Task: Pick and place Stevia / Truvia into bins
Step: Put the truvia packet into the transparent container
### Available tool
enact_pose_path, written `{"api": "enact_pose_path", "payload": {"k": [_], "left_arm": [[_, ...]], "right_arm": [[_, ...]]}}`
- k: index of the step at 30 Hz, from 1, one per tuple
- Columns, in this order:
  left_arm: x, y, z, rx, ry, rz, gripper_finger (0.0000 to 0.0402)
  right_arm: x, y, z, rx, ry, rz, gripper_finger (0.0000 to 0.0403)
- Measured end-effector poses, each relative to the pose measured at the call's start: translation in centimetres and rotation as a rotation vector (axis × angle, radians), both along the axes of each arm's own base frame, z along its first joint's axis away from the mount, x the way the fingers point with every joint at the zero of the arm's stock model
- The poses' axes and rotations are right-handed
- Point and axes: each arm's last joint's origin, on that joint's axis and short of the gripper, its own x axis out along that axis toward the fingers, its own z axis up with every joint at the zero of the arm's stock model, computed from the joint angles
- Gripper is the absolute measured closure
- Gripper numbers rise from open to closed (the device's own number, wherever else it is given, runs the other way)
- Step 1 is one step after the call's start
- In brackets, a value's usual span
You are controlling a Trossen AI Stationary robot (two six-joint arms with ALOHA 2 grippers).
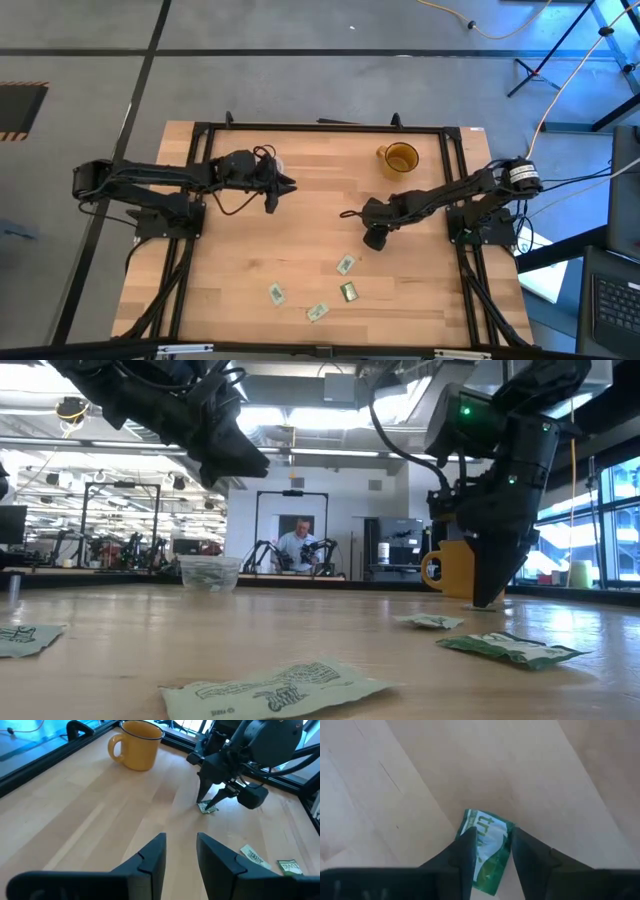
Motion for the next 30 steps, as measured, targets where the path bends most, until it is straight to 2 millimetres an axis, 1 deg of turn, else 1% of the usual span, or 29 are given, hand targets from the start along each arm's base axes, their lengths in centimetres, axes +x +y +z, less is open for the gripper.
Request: {"api": "enact_pose_path", "payload": {"k": [13, 15, 18, 21, 24, 27, 30], "left_arm": [[0.0, 0.0, 0.0, 0.002, 0.001, 0.000, 0.0300], [0.0, 0.0, 0.0, 0.003, 0.001, 0.002, 0.0300], [0.0, 0.0, 0.0, -0.008, -0.001, 0.007, 0.0300], [0.2, 0.1, -0.1, -0.057, -0.014, 0.029, 0.0300], [0.6, 0.1, -0.4, -0.101, -0.021, 0.042, 0.0300], [1.4, 0.0, -1.2, -0.133, -0.015, 0.014, 0.0297], [2.6, -0.3, -1.6, -0.174, -0.075, -0.033, 0.0286]], "right_arm": [[-0.3, 0.1, 1.0, 0.026, -0.037, 0.032, 0.0360], [-0.2, 0.1, 1.2, 0.019, -0.037, 0.045, 0.0369], [0.5, 0.1, 1.9, 0.003, -0.066, 0.090, 0.0381], [1.5, 0.2, 3.1, -0.026, -0.105, 0.144, 0.0387], [2.8, 0.2, 4.8, -0.089, -0.166, 0.203, 0.0386], [4.2, 0.1, 6.8, -0.193, -0.229, 0.268, 0.0383], [5.5, 0.1, 9.0, -0.291, -0.308, 0.332, 0.0383]]}}
